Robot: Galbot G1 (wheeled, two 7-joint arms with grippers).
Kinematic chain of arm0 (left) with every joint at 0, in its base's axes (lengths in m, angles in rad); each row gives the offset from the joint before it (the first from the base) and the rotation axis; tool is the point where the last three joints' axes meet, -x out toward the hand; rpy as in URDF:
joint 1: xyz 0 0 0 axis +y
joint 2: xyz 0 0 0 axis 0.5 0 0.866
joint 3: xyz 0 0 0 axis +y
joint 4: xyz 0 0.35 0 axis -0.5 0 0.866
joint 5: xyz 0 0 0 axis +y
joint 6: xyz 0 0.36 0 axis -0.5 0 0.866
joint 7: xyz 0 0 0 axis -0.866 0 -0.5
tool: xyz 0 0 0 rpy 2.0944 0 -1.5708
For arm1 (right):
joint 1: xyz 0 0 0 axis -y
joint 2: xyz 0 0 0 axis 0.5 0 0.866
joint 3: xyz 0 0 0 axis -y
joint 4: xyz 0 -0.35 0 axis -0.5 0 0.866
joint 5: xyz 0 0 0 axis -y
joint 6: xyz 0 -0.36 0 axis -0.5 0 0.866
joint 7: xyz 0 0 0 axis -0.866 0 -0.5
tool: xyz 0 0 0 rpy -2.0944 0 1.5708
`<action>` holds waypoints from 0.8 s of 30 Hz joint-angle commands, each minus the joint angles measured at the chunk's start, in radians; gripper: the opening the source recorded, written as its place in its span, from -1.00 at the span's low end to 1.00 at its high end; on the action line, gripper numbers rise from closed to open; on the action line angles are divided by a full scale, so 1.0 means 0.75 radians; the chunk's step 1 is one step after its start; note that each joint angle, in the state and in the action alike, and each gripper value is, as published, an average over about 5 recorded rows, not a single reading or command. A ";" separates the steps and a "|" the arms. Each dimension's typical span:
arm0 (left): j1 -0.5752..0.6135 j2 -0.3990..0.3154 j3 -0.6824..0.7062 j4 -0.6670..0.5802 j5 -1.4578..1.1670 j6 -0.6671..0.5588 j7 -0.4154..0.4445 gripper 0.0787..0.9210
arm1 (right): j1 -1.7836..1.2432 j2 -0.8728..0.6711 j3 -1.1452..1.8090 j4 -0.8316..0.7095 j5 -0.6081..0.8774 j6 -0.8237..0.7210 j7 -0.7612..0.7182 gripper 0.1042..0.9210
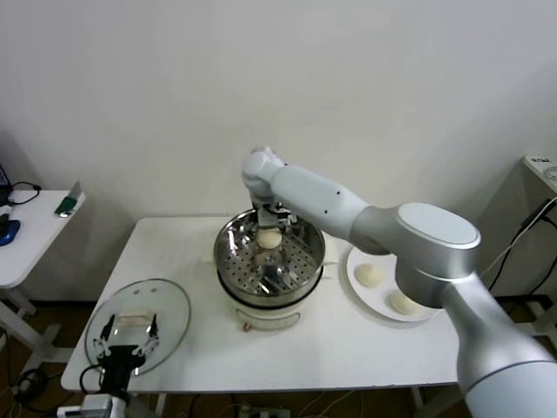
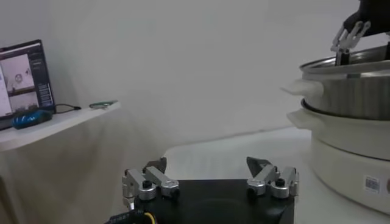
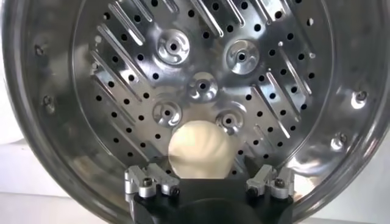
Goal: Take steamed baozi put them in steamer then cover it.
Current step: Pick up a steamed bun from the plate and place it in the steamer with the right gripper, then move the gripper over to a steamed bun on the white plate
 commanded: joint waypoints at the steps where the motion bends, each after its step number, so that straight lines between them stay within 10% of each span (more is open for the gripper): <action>1: 0.005 -0.003 0.000 -0.002 0.011 -0.002 -0.001 0.77 | 0.034 -0.032 0.014 0.051 0.055 0.009 -0.025 0.76; 14: 0.012 -0.002 0.005 -0.030 -0.003 0.014 0.000 0.77 | 0.508 -0.454 -0.411 0.377 0.946 -0.276 -0.146 0.76; 24: 0.022 -0.013 0.025 -0.088 -0.013 0.054 0.016 0.77 | 0.517 -0.846 -0.717 0.418 1.490 -0.924 -0.006 0.76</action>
